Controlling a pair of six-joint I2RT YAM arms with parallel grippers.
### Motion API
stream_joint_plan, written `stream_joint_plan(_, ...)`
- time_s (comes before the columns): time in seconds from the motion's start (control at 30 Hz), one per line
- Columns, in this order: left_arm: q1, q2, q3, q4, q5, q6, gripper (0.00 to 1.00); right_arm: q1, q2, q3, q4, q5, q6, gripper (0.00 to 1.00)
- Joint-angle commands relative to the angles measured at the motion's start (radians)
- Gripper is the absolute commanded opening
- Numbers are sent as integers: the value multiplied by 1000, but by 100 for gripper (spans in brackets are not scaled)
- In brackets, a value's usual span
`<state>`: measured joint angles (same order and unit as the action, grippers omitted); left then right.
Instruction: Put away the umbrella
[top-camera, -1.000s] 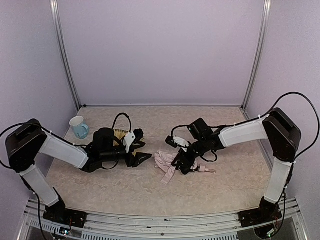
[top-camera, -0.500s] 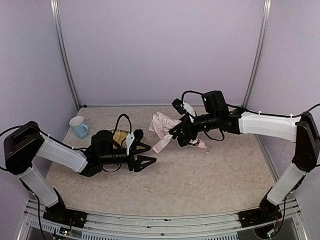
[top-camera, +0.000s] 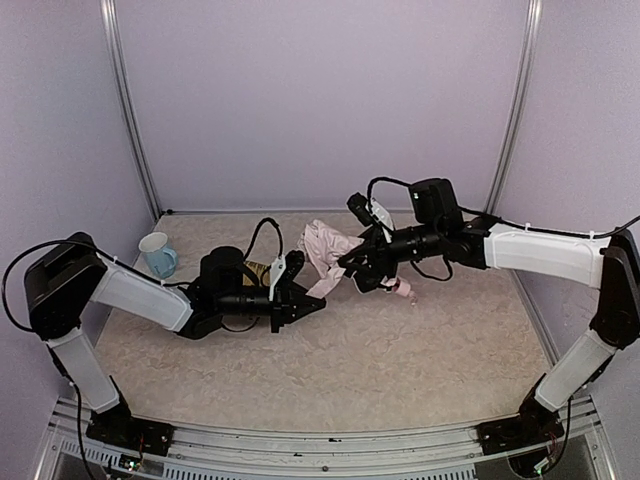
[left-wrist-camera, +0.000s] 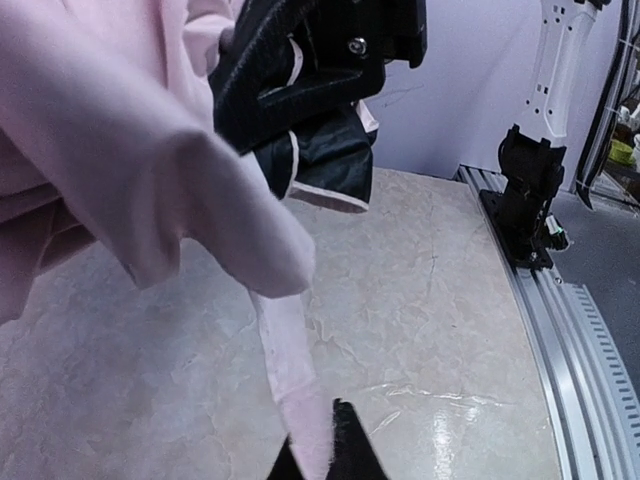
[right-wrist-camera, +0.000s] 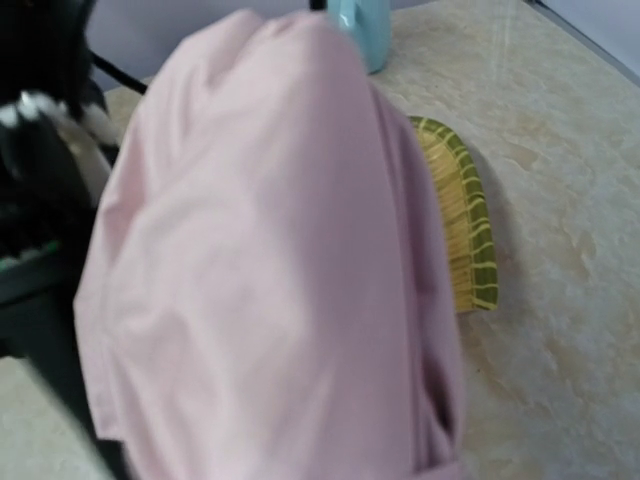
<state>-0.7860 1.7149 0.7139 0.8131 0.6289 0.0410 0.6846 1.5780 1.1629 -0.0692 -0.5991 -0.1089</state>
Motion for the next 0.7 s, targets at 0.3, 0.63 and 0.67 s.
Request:
stream_joint_plan(0.3, 18, 66, -27, -24, 43, -148, 0, -24, -25, -42, 84, 1, 57, 0)
stream_joint_plan(0.63, -33, 90, 1, -155, -50, -58, 0, -32, 10, -32, 76, 62, 81, 0)
stream_joint_plan(0.67, -32, 101, 10, -168, -50, -69, 0, -36, 26, -34, 68, 89, 95, 0)
